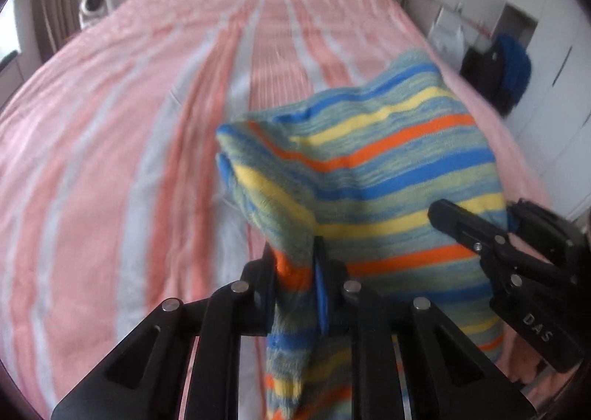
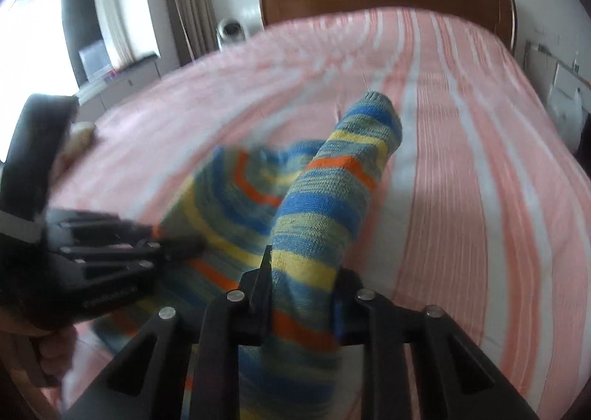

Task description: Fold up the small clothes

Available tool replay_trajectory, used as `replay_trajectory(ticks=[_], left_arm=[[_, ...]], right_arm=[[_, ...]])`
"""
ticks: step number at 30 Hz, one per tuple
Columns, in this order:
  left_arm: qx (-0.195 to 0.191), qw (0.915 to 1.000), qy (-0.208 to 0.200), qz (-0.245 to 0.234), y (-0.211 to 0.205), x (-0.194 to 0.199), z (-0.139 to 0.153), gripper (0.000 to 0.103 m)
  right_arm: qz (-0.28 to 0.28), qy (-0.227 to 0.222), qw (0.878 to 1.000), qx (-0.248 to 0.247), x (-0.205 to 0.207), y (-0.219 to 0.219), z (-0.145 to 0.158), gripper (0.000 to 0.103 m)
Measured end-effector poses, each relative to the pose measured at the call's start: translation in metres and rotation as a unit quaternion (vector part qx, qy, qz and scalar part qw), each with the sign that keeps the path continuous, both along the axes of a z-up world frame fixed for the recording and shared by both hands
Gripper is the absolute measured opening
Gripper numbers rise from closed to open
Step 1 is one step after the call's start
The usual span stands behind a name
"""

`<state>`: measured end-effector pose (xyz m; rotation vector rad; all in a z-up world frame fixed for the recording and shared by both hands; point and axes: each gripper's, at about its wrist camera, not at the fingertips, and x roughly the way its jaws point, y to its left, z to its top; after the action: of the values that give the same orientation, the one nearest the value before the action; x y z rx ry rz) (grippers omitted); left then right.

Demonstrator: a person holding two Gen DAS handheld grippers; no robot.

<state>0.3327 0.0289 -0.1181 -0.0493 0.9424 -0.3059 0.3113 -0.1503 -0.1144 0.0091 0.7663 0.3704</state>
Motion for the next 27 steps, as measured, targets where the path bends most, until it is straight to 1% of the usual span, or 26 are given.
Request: replay_trajectory(ticks=[3,5,6,7,8,9,10,11,12,14,15,16,17,18,19,21,22,23,24,25,27], left_arm=[[-0.001,0.9991,-0.041,0.007,0.010,-0.015,0.037,0.018],[0.008,0.9984,-0.053,0.019,0.011,-0.015,0.042,0.034],[0.022,0.9980,-0.052,0.028,0.010,-0.012,0.039,0.069],[0.038,0.9974,-0.047,0.038,0.009,-0.013,0.032,0.095],[0.048,0.9963,-0.052,0.050,0.011,-0.019,0.026,0.096],[0.052,0.9950,-0.062,0.058,0.012,-0.030,0.023,0.094],[0.054,0.9942,-0.070,0.062,0.014,-0.041,0.022,0.094],[0.057,0.9927,-0.082,0.068,0.015,-0.054,0.022,0.094],[0.067,0.9894,-0.101,0.081,0.015,-0.074,0.026,0.095],[0.080,0.9831,-0.135,0.095,0.012,-0.100,0.038,0.096],[0.087,0.9789,-0.155,0.100,0.010,-0.117,0.047,0.102],[0.092,0.9744,-0.174,0.108,0.007,-0.130,0.057,0.103],[0.094,0.9710,-0.186,0.117,0.006,-0.143,0.067,0.103],[0.096,0.9684,-0.193,0.126,0.004,-0.156,0.076,0.103],[0.099,0.9682,-0.189,0.131,0.002,-0.164,0.082,0.103],[0.113,0.9683,-0.176,0.136,-0.006,-0.175,0.093,0.103],[0.122,0.9672,-0.173,0.140,-0.010,-0.180,0.097,0.103],[0.125,0.9658,-0.177,0.142,-0.013,-0.187,0.100,0.103],[0.126,0.9638,-0.184,0.147,-0.015,-0.195,0.103,0.103],[0.127,0.9609,-0.194,0.152,-0.017,-0.206,0.105,0.103],[0.137,0.9533,-0.212,0.165,-0.021,-0.222,0.107,0.103]], right_arm=[[0.003,-0.016,0.999,0.036,-0.007,-0.004,0.027,0.024],[-0.004,-0.017,0.998,0.054,-0.004,-0.005,0.032,0.025],[-0.010,-0.010,0.998,0.061,-0.001,-0.009,0.031,0.028],[-0.019,0.004,0.998,0.060,0.003,-0.014,0.026,0.035],[-0.030,0.010,0.998,0.052,0.001,-0.018,0.022,0.055],[-0.049,0.015,0.998,0.034,0.000,-0.026,0.016,0.082],[-0.061,0.013,0.998,0.022,-0.008,-0.037,0.013,0.089],[-0.066,0.010,0.998,0.017,-0.014,-0.043,0.013,0.091],[-0.068,0.006,0.998,0.006,-0.025,-0.052,0.013,0.091],[-0.073,-0.012,0.997,-0.024,-0.053,-0.066,0.020,0.091],[-0.079,-0.034,0.995,-0.043,-0.073,-0.072,0.028,0.091],[-0.087,-0.064,0.993,-0.055,-0.095,-0.078,0.039,0.091],[-0.092,-0.082,0.991,-0.058,-0.104,-0.085,0.047,0.093],[-0.103,-0.113,0.986,-0.062,-0.129,-0.090,0.062,0.100],[-0.112,-0.136,0.982,-0.061,-0.145,-0.095,0.074,0.103],[-0.115,-0.164,0.978,-0.055,-0.171,-0.102,0.092,0.103],[-0.111,-0.161,0.979,-0.056,-0.178,-0.103,0.097,0.103],[-0.106,-0.147,0.982,-0.059,-0.185,-0.104,0.100,0.103],[-0.106,-0.132,0.984,-0.059,-0.192,-0.105,0.101,0.103],[-0.109,-0.127,0.984,-0.055,-0.200,-0.106,0.100,0.103],[-0.115,-0.137,0.982,-0.053,-0.216,-0.105,0.100,0.103]])
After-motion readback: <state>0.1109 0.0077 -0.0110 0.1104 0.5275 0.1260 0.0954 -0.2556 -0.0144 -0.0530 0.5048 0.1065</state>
